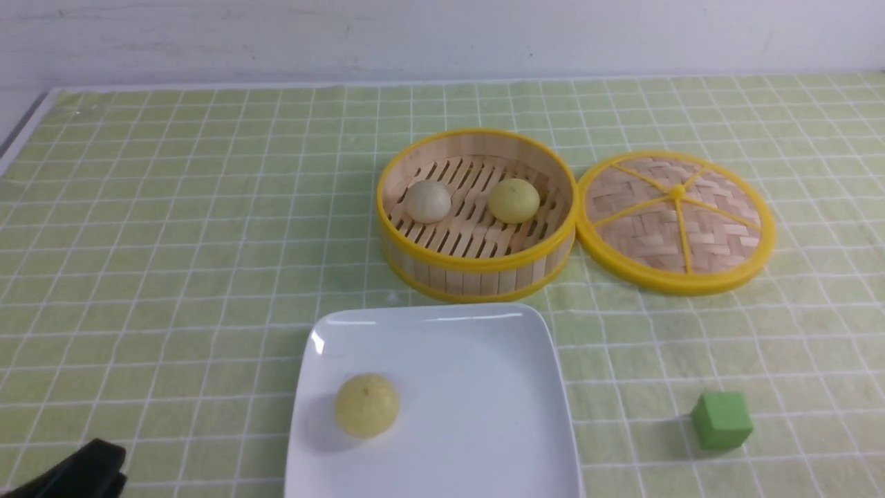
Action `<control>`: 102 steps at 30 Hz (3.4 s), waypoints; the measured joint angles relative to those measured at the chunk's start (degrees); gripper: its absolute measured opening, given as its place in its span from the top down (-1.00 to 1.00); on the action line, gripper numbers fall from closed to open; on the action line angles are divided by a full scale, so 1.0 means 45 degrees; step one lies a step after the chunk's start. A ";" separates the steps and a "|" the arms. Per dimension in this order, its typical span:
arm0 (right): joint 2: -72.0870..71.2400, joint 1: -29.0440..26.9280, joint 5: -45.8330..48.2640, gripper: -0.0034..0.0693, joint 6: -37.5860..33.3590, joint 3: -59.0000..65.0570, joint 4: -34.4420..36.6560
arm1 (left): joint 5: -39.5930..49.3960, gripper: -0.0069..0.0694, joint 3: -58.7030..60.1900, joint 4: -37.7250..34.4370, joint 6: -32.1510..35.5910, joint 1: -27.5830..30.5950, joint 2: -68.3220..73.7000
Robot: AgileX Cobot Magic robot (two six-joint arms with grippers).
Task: Put the steamed buns into the plate on the green tablecloth.
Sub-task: 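Reach toward a bun in the bamboo steamer with the right gripper, then move the steamed bun from the bamboo steamer onto the white plate with the right gripper, then reach into the bamboo steamer and grasp a bun with the left gripper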
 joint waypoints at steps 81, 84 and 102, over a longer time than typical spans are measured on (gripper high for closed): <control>2.4041 0.7266 0.6266 0.77 -0.5290 -1.5986 -0.5041 | 0.7429 0.49 -0.6605 0.3688 0.7288 0.0000 0.8955; 2.4252 0.7366 0.5507 0.46 -0.5290 -1.5580 -0.5210 | 0.7286 0.49 -0.6605 0.3740 0.7288 0.0000 0.8955; 1.8199 0.4941 1.1083 0.95 -0.4087 -1.6159 -0.8723 | 0.7202 0.81 -0.7424 0.3156 0.8002 0.0000 1.3128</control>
